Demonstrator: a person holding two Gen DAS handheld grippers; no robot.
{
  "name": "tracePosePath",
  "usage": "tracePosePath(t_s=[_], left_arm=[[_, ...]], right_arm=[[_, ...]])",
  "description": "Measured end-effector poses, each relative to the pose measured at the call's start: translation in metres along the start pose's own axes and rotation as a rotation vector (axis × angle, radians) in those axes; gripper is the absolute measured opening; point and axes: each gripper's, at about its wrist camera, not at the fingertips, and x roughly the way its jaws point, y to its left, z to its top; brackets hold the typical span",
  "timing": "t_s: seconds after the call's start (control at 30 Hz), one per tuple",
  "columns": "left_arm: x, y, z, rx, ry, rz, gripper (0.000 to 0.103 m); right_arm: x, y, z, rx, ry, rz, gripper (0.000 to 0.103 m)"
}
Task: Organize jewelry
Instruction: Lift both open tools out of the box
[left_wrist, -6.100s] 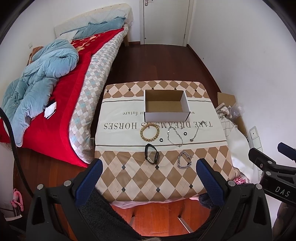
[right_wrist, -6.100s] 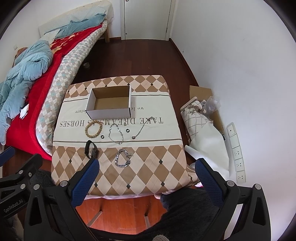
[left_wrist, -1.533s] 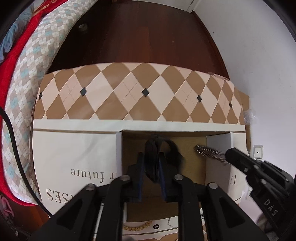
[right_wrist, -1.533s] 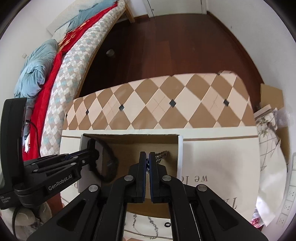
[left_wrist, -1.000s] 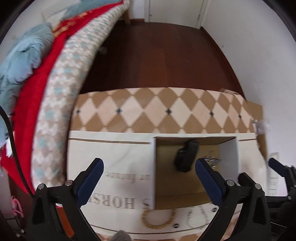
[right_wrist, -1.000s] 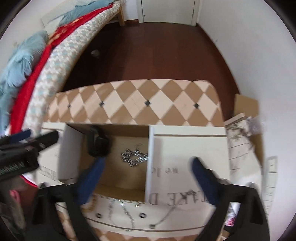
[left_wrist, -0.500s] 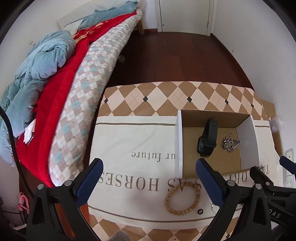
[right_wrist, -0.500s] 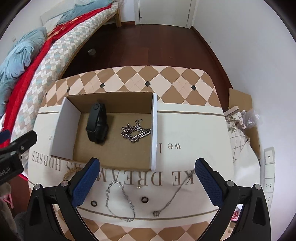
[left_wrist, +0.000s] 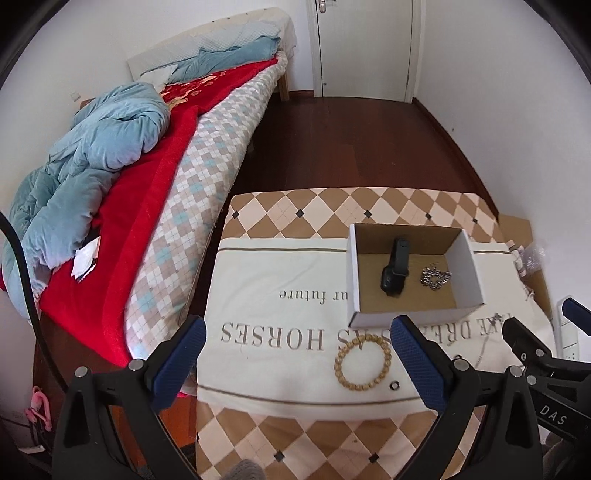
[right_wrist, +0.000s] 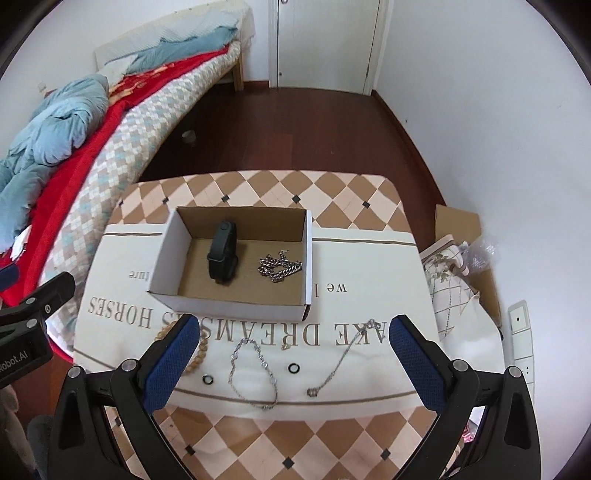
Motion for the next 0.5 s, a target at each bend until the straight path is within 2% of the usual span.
tracePosePath(t_s=[0.23, 0.37, 0.5], left_arm=[[-0.034, 0.007, -0.019, -0.005, -0.053, 0.0, 0.102], [-0.05, 0.014, -0.031, -0.031, -0.075, -0.001, 0.102], [-0.042, 0.021, -0.043, -0.049, -0.058, 0.023, 0.102]], right_arm=[[-0.045, 0.002, -0.014, -0.003, -0.08, -0.014, 0.103], [-0.065, 0.0, -0.023, 0.028, -0.098, 0.025, 0.103], [-0.066, -0.009, -0.035, 0.079, -0.075, 0.084, 0.103]])
